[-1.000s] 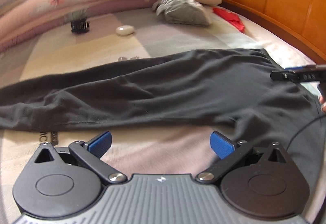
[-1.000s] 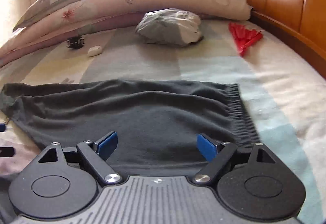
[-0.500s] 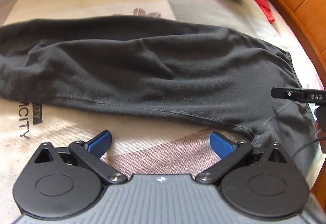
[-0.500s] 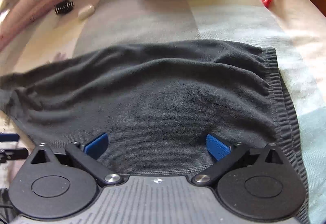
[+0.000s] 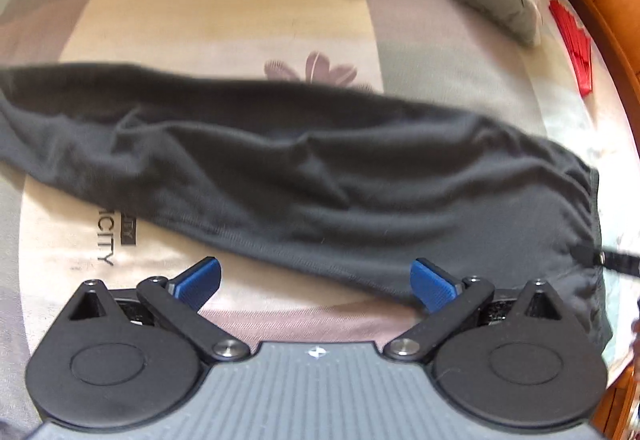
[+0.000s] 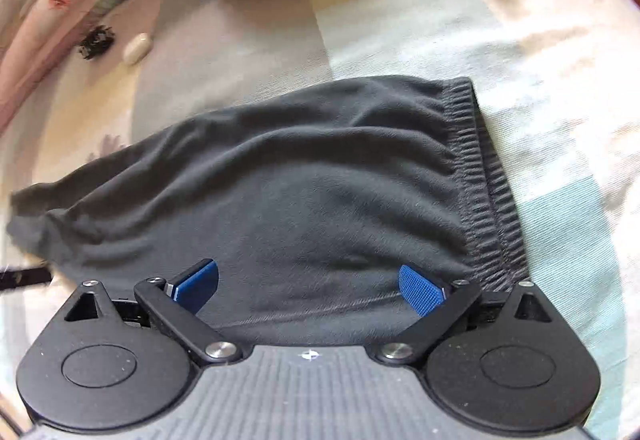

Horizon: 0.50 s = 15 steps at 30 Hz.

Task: Fold clothes

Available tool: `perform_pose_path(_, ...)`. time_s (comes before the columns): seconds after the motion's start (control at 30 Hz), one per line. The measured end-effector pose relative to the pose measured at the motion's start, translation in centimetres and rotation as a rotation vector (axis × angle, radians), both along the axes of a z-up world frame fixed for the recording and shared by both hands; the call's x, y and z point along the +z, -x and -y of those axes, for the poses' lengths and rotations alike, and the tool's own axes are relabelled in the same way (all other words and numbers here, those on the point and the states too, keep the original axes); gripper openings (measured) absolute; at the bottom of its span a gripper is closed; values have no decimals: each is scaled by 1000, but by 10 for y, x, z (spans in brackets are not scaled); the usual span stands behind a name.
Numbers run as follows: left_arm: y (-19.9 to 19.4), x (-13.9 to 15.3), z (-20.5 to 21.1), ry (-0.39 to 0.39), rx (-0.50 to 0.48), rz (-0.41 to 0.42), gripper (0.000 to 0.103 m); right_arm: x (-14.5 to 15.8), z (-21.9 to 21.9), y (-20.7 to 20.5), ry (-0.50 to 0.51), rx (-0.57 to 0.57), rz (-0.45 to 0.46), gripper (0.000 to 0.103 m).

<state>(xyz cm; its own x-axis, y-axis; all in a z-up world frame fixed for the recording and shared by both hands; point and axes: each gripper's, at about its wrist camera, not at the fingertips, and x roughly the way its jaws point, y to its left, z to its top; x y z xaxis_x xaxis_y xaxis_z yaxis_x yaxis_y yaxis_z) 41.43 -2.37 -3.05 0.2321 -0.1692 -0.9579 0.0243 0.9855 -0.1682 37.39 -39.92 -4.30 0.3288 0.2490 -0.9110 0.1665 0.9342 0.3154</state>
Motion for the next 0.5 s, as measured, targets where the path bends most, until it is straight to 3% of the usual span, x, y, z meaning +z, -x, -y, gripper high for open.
perform_pose_path(0.17,-14,-7,41,14,0,64,100,2,1,9,-3,44,1,88)
perform_pose_path(0.27,-21,-23,56,58,-5,52,100,4,2,14,-5,69,1,79)
perform_pose_path(0.33,-22,-37,52,96,-2,23,99,5,-5,18,-2,57,-8,77)
perform_pose_path(0.4,-21,-42,38,120,15,-13,93,10,-22,16,1,62,-8,67)
perform_pose_path(0.5,-16,-24,-8,185,53,36,90,18,-59,4,5,98,-1,61)
